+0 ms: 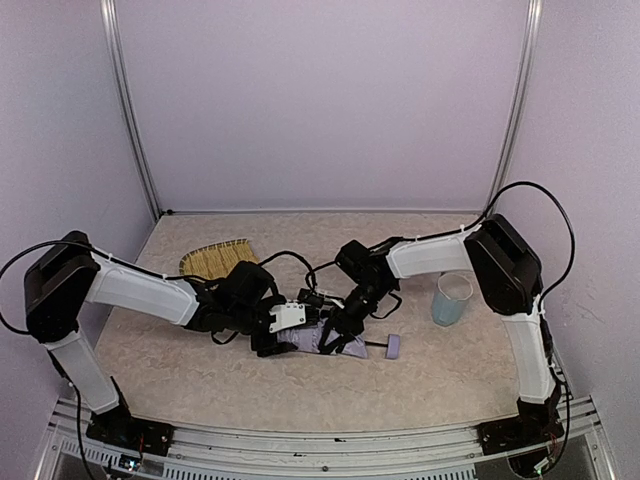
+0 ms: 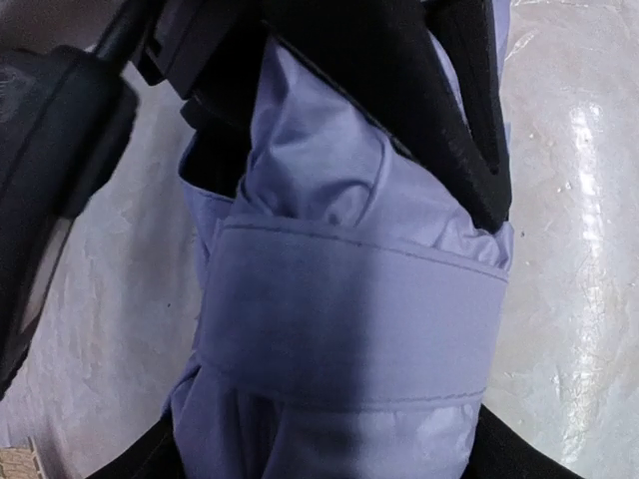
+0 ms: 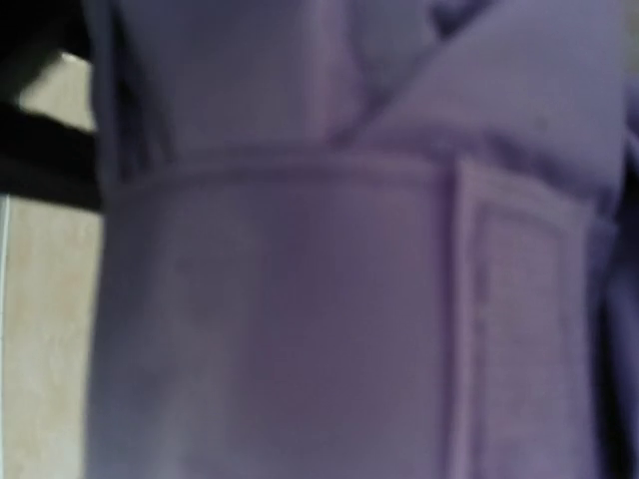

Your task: Put away the umbrella

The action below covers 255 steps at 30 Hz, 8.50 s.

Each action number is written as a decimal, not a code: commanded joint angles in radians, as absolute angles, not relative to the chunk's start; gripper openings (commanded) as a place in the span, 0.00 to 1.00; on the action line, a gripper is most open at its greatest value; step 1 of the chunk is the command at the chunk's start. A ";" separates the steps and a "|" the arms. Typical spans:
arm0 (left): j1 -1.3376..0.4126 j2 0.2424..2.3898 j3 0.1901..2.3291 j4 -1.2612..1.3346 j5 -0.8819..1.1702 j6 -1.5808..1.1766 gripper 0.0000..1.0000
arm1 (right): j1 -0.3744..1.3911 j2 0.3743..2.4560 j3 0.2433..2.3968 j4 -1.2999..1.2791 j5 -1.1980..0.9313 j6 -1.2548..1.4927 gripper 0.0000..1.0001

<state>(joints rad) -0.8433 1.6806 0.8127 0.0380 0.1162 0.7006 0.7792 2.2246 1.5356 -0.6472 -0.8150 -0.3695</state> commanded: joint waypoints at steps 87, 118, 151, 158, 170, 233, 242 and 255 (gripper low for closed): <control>-0.569 1.053 0.607 0.669 0.705 0.048 0.98 | 0.876 1.688 1.699 -0.379 -0.010 -0.692 0.00; -0.745 1.341 0.710 0.855 0.583 -0.012 0.27 | 0.939 1.717 1.822 -0.369 -0.041 -0.761 0.00; -0.550 1.505 0.676 0.706 0.637 0.152 0.00 | 0.807 1.501 1.804 -0.495 -0.703 -0.619 0.00; -0.442 1.681 0.900 0.625 0.732 0.248 0.00 | 0.982 1.511 1.704 -0.688 -0.738 -0.688 0.00; -0.387 1.697 1.177 0.530 0.862 0.384 0.00 | 1.110 1.685 1.186 -0.639 -0.226 -0.538 0.00; -0.942 1.014 0.303 0.430 0.048 0.276 0.71 | 1.020 2.123 1.218 -0.684 -0.446 -0.527 0.00; -0.997 1.280 0.498 0.194 0.142 0.439 0.76 | 0.971 2.186 1.259 -0.777 -0.491 -0.478 0.00; -1.041 1.516 0.558 0.156 -0.160 0.639 0.75 | 0.959 2.143 1.223 -0.669 -0.440 -0.391 0.00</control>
<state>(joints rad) -1.0512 1.4532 0.5350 0.1917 -0.0372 0.5720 0.9512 2.0735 1.3361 -0.4450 -0.5198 -0.4507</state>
